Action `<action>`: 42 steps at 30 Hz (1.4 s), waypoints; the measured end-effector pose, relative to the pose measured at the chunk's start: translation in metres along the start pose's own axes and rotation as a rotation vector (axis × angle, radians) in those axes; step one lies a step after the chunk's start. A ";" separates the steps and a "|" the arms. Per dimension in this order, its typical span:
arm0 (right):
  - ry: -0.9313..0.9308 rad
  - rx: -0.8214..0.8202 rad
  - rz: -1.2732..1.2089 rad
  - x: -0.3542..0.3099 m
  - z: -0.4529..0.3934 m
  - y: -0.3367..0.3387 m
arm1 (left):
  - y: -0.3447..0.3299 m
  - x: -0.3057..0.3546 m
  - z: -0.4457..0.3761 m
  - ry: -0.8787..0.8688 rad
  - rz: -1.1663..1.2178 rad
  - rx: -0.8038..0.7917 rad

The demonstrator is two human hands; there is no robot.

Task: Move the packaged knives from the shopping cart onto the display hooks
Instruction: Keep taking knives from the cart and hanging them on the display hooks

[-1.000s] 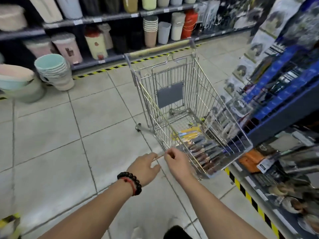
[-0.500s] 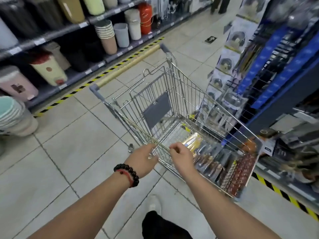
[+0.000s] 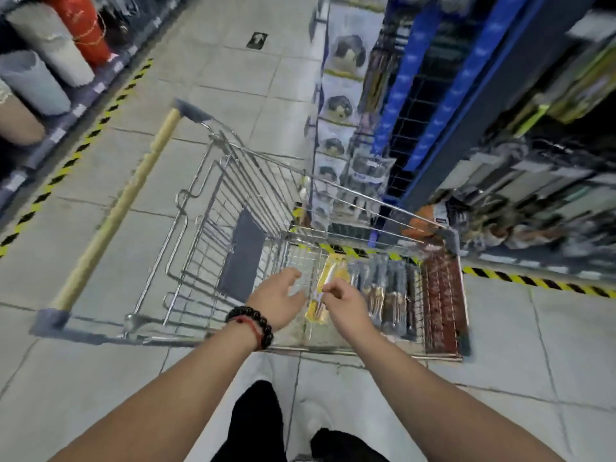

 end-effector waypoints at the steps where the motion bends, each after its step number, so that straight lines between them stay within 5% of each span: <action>1: -0.020 0.052 -0.018 0.002 -0.008 -0.003 | 0.002 -0.005 -0.016 -0.018 -0.003 -0.038; 13: -0.390 0.328 -0.005 0.088 -0.125 -0.015 | -0.061 -0.055 -0.191 0.057 0.011 -0.394; 21: -0.590 0.104 0.500 0.204 -0.229 -0.027 | -0.179 -0.098 -0.266 0.167 0.084 -0.469; 24: -0.586 0.006 0.772 0.250 -0.248 -0.047 | -0.208 -0.108 -0.284 0.177 0.097 -0.486; 30: -0.560 -0.122 0.728 0.276 -0.236 -0.075 | -0.243 -0.127 -0.321 0.234 0.069 -0.445; 36: -0.368 0.075 0.745 0.265 -0.236 -0.033 | -0.261 -0.119 -0.331 0.255 -0.098 -0.358; 42: -0.471 0.180 0.773 0.259 -0.257 -0.038 | -0.270 -0.122 -0.327 0.131 -0.356 -0.307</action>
Point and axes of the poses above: each hand's wrist, its own z-axis away from the middle knuckle, its own y-axis out of the back of the hand, x = y × z, the point moved 1 cm from there along -z, towards the middle knuckle, and after that the axes turned 15 degrees about -z, right-handed, at the moved point
